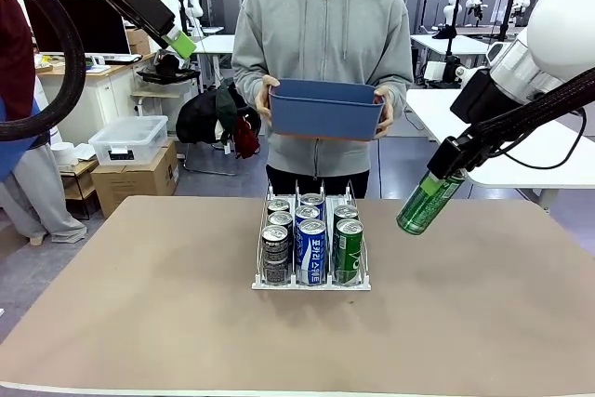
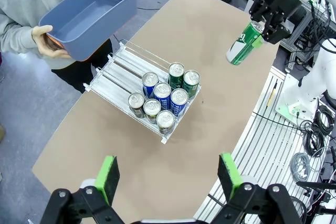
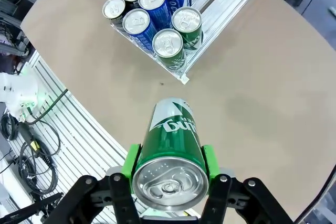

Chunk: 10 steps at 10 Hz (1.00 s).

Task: Fill the beverage cans into the dispenser.
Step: Place the picked Sprite in the line of the Automatic Can Dispenser with the same cans.

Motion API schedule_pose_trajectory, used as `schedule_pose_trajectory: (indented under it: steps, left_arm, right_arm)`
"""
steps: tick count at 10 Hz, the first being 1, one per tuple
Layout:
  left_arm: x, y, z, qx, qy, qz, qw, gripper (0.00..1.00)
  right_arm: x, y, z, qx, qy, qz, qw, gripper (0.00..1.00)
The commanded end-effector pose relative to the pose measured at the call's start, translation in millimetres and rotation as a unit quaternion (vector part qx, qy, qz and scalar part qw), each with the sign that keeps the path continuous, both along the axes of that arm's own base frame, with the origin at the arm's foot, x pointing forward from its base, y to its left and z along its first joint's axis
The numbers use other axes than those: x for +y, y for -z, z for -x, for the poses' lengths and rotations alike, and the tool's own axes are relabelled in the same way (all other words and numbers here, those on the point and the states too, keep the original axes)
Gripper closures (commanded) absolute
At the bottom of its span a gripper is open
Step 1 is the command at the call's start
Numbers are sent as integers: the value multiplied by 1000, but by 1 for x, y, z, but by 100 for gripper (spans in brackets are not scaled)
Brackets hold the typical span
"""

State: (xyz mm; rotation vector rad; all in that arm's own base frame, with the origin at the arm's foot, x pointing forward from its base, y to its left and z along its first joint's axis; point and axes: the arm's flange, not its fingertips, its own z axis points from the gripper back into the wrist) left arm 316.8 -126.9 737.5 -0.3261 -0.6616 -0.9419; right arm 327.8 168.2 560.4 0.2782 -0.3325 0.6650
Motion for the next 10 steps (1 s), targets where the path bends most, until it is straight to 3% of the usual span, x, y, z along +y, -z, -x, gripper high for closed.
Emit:
schedule_pose_trajectory:
  steps: [1, 8, 10]
  left_arm:
    - [1, 1, 0, 2, 0, 0, 1000, 0]
    - [1, 1, 0, 2, 0, 0, 1000, 0]
    - [1, 1, 0, 2, 0, 0, 1000, 0]
  right_arm:
    - [7, 0, 1, 9, 5, 5, 1000, 42]
    - [64, 40, 17, -32, 41, 34, 998, 42]
    - [81, 54, 15, -24, 53, 32, 998, 42]
